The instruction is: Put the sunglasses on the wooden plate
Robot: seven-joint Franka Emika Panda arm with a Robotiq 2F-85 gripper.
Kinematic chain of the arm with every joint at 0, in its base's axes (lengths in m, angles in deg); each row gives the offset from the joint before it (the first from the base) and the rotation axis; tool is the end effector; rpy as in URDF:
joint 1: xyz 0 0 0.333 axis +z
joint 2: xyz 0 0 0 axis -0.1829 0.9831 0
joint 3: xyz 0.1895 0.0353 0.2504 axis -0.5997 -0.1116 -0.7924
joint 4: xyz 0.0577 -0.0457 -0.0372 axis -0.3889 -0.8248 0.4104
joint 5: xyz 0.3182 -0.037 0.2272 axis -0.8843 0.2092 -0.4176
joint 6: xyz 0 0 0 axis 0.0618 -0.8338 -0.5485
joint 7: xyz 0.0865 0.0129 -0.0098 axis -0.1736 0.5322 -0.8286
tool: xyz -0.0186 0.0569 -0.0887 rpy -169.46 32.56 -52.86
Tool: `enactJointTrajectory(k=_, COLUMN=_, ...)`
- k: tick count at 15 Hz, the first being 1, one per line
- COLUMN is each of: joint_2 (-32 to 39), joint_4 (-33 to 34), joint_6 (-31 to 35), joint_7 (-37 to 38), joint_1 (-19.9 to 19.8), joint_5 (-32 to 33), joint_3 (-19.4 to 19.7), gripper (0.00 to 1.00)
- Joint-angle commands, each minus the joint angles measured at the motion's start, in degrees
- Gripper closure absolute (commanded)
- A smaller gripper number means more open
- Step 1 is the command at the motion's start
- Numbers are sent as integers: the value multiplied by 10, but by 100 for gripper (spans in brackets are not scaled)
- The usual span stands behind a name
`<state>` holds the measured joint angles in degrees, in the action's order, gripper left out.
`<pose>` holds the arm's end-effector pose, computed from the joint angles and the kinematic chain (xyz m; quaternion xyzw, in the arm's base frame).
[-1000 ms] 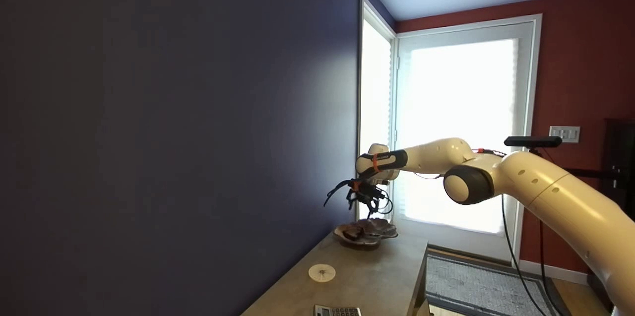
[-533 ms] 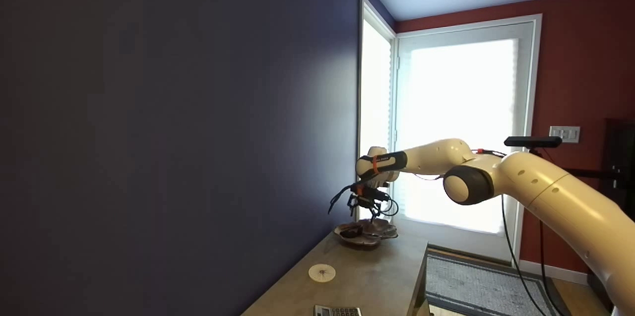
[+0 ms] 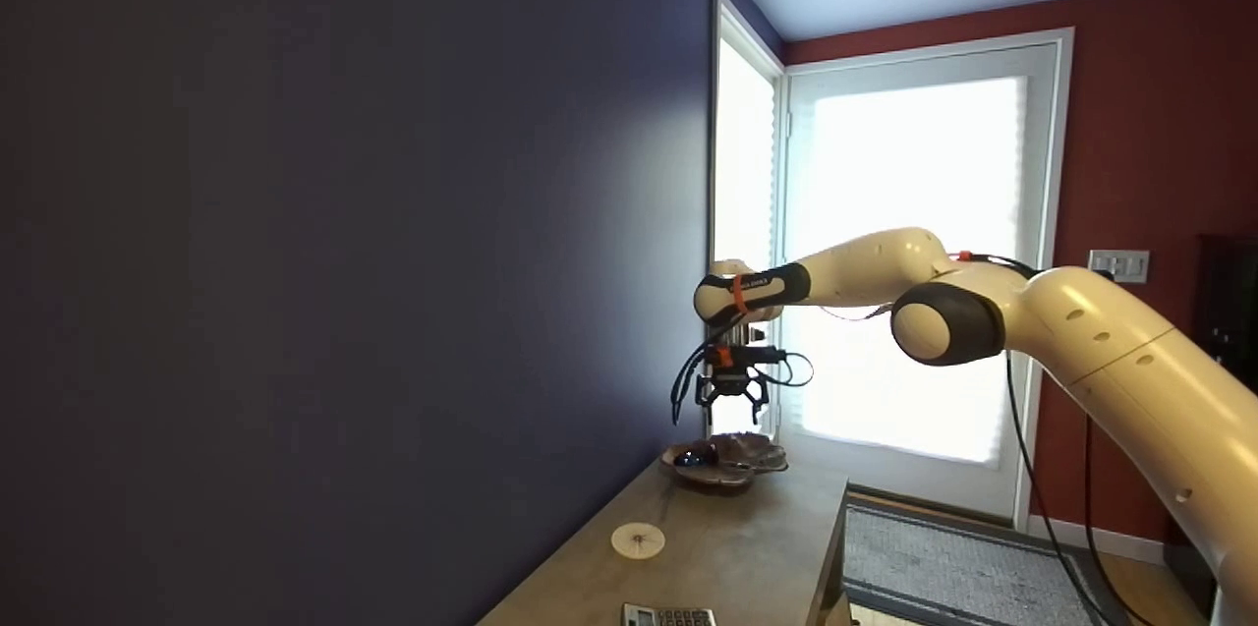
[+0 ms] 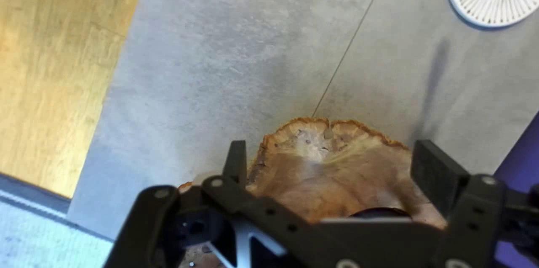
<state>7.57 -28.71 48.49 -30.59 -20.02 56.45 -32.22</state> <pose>0.7225 -0.2008 0.3534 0.9029 -0.4272 -0.0482 0.0046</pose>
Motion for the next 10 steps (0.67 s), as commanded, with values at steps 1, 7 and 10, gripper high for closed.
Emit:
enactJointTrajectory(k=1, joint_2=-111, joint_4=-137, joint_6=16, joint_7=-47, joint_1=52, joint_5=78, joint_3=16, gripper=0)
enactJointTrajectory(k=7, joint_2=-240, joint_4=-277, joint_6=37, joint_7=-87, joint_1=79, joint_5=113, joint_3=-8, gripper=0)
enactJointTrajectory(k=10, joint_2=-304, joint_4=-350, joint_6=37, joint_7=-132, joint_1=71, joint_5=86, joint_3=-25, gripper=0)
